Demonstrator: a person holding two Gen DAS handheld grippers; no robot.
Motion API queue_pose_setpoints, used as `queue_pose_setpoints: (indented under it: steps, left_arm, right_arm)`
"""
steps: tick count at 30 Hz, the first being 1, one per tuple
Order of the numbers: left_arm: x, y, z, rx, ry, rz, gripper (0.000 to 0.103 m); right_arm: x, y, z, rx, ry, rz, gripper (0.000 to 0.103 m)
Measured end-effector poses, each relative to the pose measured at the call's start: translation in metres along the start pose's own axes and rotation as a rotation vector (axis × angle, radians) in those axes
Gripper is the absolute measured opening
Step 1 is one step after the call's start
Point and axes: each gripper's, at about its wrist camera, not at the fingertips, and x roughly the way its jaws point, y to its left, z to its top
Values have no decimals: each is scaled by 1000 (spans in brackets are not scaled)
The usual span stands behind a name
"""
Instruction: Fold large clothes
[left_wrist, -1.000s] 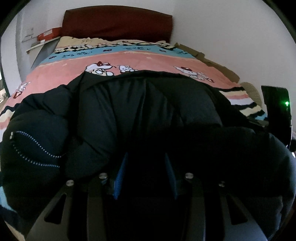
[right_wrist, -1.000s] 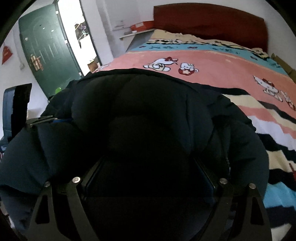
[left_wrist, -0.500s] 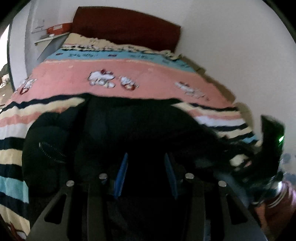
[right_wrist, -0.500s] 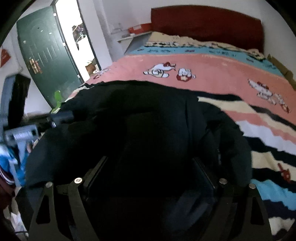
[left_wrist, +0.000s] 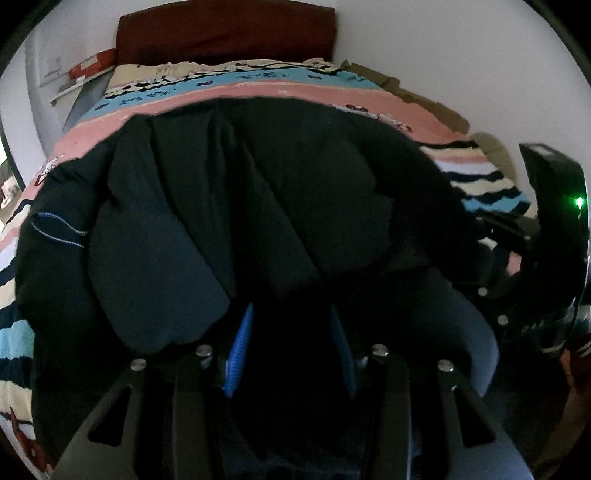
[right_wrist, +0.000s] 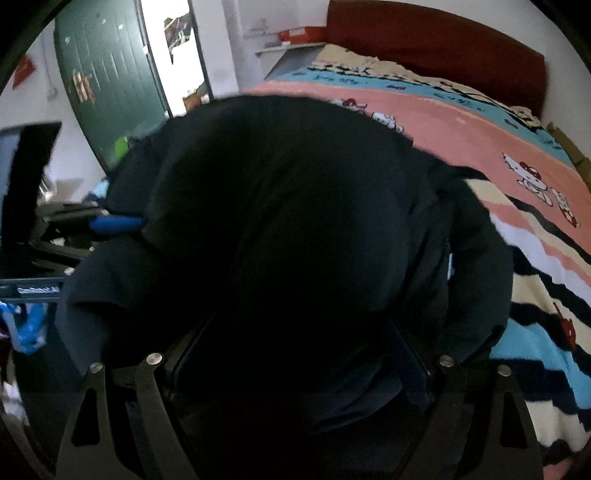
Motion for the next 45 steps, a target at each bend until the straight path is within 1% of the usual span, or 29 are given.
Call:
queue_pose_setpoints:
  steps: [4, 7, 9, 11, 13, 14, 16, 19, 21, 23, 27, 31, 34, 37, 39, 41, 43, 45]
  left_arm:
    - [23, 14, 3, -46, -1, -21, 40]
    - [32, 15, 8, -49, 7, -5, 40]
    - [31, 14, 12, -47, 19, 0, 40]
    - [22, 12, 16, -51, 35, 6, 40]
    - [5, 11, 17, -56, 29, 10, 40]
    - [-7, 9, 16, -51, 15, 11, 41]
    - [-27, 4, 8, -40, -13, -10, 41]
    - [-29, 0, -3, -24, 3, -12, 41]
    - [-18, 0, -10, -12, 32, 15, 41]
    - [-8, -2, -11, -8, 40, 33, 42]
    - [11, 1, -10, -24, 50, 41, 42]
    - [13, 4, -8, -43, 67, 45, 43]
    - [-3, 3, -11, -59, 53, 36, 43]
    - [-28, 7, -16, -96, 19, -1, 43]
    - [-47, 12, -21, -102, 13, -13, 44]
    - [-63, 16, -26, -98, 16, 12, 51]
    - [-79, 20, -33, -86, 11, 47, 52]
    - [-99, 27, -42, -92, -11, 78, 52]
  right_arm:
    - [19, -8, -3, 35, 10, -15, 87]
    - [34, -16, -1, 64, 17, -23, 88]
    - [35, -15, 2, 66, 23, -34, 88]
    - [28, -14, 3, 67, 29, -42, 88]
    - [18, -11, 7, 81, 36, -42, 88]
    - [8, -9, 8, 88, 25, -41, 88]
    - [-12, -4, 7, 92, -16, -22, 88]
    - [-29, 6, 5, 78, -57, -2, 88]
    - [-23, 11, 1, 61, -38, -2, 88]
    - [-5, 12, -4, 63, 5, -22, 89]
    - [17, 5, -3, 95, 26, -60, 93]
    - [20, 6, -2, 100, 49, -99, 93]
    - [10, 6, -4, 125, 51, -107, 93]
    - [-11, 7, -9, 159, 29, -94, 93]
    - [-32, 8, -16, 174, 3, -94, 93]
    - [-48, 10, -22, 186, -18, -98, 94]
    - [-65, 11, -27, 192, -39, -112, 94]
    - [-80, 10, -35, 199, -53, -122, 95]
